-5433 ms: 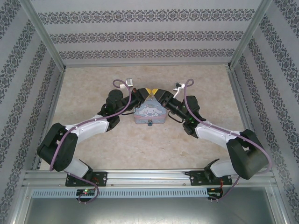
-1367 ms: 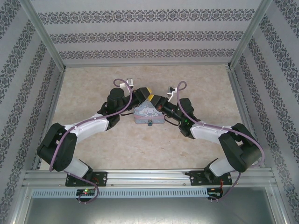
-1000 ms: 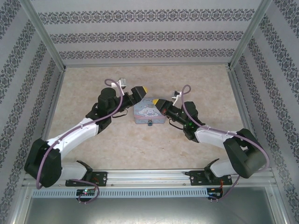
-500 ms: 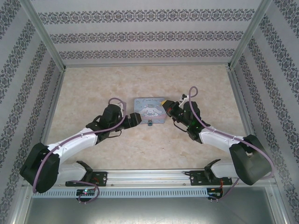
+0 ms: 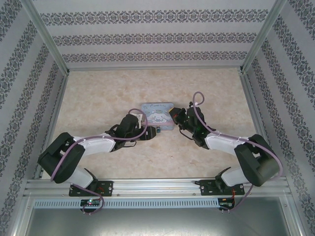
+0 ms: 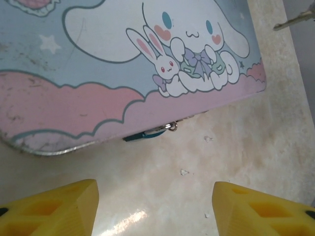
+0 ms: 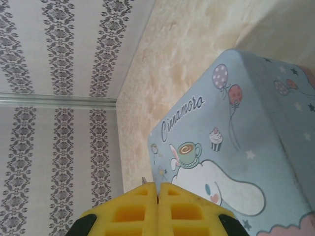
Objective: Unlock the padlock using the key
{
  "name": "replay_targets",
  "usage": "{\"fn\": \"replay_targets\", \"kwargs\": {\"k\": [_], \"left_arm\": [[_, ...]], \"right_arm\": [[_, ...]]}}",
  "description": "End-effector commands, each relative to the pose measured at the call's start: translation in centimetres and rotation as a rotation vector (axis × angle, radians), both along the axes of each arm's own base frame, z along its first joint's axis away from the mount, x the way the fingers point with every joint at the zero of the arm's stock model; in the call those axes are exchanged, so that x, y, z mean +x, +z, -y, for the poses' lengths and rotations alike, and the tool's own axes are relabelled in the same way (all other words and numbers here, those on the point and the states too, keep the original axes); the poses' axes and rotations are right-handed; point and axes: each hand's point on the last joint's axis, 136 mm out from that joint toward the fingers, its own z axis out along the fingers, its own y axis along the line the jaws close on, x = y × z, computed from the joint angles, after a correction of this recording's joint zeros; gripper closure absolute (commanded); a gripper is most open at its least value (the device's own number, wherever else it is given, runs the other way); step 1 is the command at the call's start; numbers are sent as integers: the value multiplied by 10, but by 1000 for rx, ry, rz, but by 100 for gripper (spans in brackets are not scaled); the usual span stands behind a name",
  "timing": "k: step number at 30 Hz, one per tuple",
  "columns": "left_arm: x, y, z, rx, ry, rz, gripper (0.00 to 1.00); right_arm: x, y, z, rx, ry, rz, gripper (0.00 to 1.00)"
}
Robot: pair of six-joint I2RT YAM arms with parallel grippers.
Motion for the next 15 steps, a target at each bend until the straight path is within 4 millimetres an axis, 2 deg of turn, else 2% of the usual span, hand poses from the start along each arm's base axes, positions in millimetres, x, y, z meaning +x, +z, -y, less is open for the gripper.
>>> {"fn": "replay_targets", "kwargs": {"k": [1, 7, 15], "left_arm": [[7, 7, 16, -18, -47, 87, 40], [12, -10, 24, 7, -70, 102, 41], [36, -21, 29, 73, -49, 149, 41]], "right_arm": [[12, 17, -9, 44, -12, 58, 100], [18, 11, -13, 41, 11, 67, 100], [30, -10, -12, 56, 9, 44, 100]]}}
